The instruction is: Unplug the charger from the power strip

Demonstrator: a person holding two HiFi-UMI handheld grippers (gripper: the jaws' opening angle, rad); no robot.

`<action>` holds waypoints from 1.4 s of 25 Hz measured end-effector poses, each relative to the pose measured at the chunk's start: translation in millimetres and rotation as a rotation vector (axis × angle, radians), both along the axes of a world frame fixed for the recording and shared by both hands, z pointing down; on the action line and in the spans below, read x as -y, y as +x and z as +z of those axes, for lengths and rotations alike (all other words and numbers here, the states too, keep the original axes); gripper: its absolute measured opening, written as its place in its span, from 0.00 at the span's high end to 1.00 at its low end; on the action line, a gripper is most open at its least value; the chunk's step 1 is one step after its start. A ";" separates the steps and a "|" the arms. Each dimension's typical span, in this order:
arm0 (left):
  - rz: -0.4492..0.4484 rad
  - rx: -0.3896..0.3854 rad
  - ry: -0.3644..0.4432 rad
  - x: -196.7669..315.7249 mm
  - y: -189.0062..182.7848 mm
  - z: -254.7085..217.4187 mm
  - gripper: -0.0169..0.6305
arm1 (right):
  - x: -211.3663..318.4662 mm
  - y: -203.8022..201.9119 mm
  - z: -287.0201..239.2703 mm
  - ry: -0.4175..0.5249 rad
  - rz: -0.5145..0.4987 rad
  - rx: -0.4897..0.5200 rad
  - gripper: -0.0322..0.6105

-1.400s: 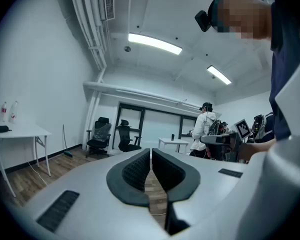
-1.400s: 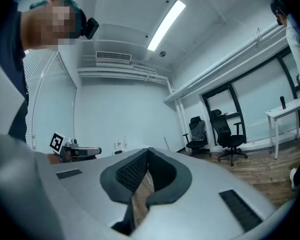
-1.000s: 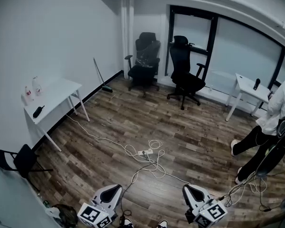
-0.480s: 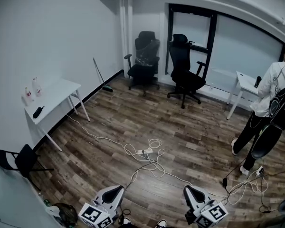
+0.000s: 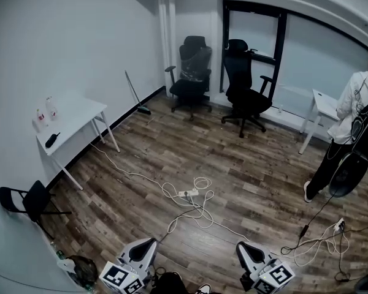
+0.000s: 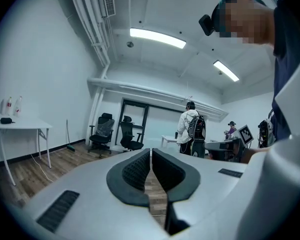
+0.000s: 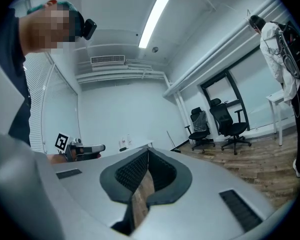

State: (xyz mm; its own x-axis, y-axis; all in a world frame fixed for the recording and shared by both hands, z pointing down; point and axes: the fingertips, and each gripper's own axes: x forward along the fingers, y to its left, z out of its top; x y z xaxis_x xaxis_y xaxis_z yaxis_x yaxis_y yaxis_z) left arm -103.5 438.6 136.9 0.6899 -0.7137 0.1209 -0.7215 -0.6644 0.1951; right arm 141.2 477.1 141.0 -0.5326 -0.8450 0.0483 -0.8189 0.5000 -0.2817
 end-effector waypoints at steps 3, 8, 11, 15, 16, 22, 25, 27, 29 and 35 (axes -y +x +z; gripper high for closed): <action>0.005 0.002 -0.006 14.1 9.1 5.1 0.92 | 14.5 3.2 5.8 -0.008 -0.009 -0.003 0.92; 0.026 -0.010 -0.007 58.9 27.8 14.1 0.92 | 52.2 17.1 14.3 -0.019 -0.003 -0.017 0.92; 0.041 -0.014 -0.014 94.9 35.7 19.1 0.92 | 84.7 22.9 19.8 -0.037 0.004 -0.021 0.92; 0.055 -0.015 -0.028 158.5 33.3 23.4 0.92 | 147.7 13.4 21.4 -0.050 -0.001 -0.039 0.92; 0.056 -0.018 -0.034 176.5 29.6 24.2 0.92 | 166.3 8.9 21.5 -0.055 0.000 -0.042 0.92; 0.100 -0.014 -0.056 276.4 5.2 30.8 0.92 | 279.2 -36.1 8.1 -0.063 0.002 -0.027 0.92; 0.111 -0.002 -0.058 321.2 -11.0 35.4 0.92 | 326.0 -58.1 4.0 -0.054 -0.011 -0.044 0.92; 0.121 -0.007 -0.051 347.3 -19.5 38.2 0.92 | 352.0 -66.2 6.0 -0.058 -0.011 -0.055 0.92; 0.119 -0.004 -0.047 369.4 -26.9 40.5 0.92 | 373.6 -70.4 15.3 -0.087 -0.013 -0.076 0.92; 0.086 0.002 -0.082 416.3 -31.2 51.8 0.92 | 431.5 -71.4 30.2 -0.102 -0.044 -0.079 0.92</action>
